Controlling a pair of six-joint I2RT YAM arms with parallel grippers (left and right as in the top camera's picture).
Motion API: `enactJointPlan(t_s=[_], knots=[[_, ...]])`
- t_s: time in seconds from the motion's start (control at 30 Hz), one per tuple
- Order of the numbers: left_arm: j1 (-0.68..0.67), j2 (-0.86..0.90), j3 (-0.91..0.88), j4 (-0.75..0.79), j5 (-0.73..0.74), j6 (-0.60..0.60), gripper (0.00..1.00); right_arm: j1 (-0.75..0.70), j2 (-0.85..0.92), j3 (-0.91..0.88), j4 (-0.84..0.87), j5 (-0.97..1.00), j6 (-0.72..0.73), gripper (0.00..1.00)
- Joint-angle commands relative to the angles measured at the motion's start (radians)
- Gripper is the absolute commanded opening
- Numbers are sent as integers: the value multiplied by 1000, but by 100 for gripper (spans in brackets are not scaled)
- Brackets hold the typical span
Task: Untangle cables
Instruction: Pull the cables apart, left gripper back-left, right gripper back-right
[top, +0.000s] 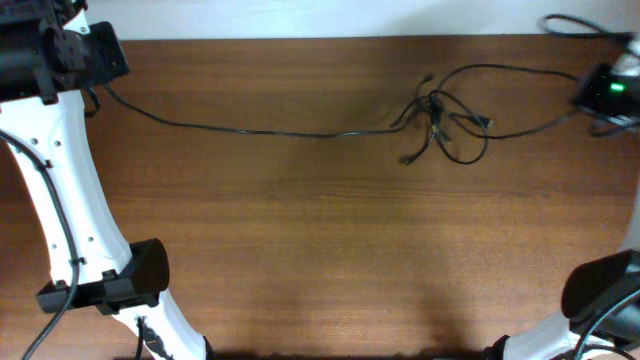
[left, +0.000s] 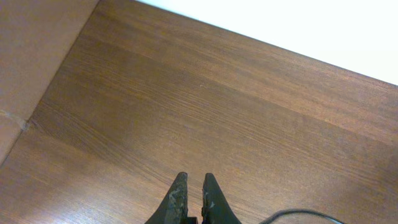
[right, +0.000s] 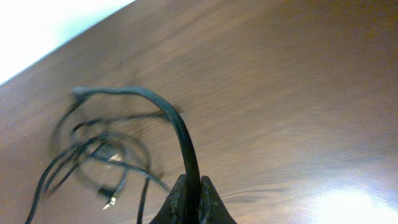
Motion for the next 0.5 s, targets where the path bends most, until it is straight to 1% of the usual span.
enactJointPlan(t_s=[0.0,0.03,0.07,0.1,0.17,0.2,0.23,0.27,0.33,0.4,0.43,0.47], knots=[[-6,-24,5,1,4,-16,0,241,-38,8,-16,42,-35,4],[-8,-24,5,0,4,-16,0,340,-38,8,-31,97,-42,4],[-9,-24,5,1,11,-16,0,415,-38,7,-42,196,-51,4],[-9,-24,5,1,27,-16,0,472,-38,7,-54,246,-62,4],[-9,-24,5,2,46,-15,0,570,-47,10,-90,245,-88,4],[-9,-24,5,2,49,-15,0,612,-79,51,-92,293,-93,4],[-11,-24,5,2,53,-15,0,619,-107,122,-102,319,-90,4],[-18,-24,5,2,54,-15,0,608,-146,275,-118,318,-90,4],[-42,-24,5,2,56,-15,0,571,-183,488,-135,335,-61,4],[-95,-24,5,7,56,-8,0,527,-207,717,-174,455,-59,4],[-110,-24,5,10,56,-8,0,512,-219,812,-197,495,-59,4],[-124,-21,5,14,55,-8,0,508,-231,863,-213,494,-55,4]])
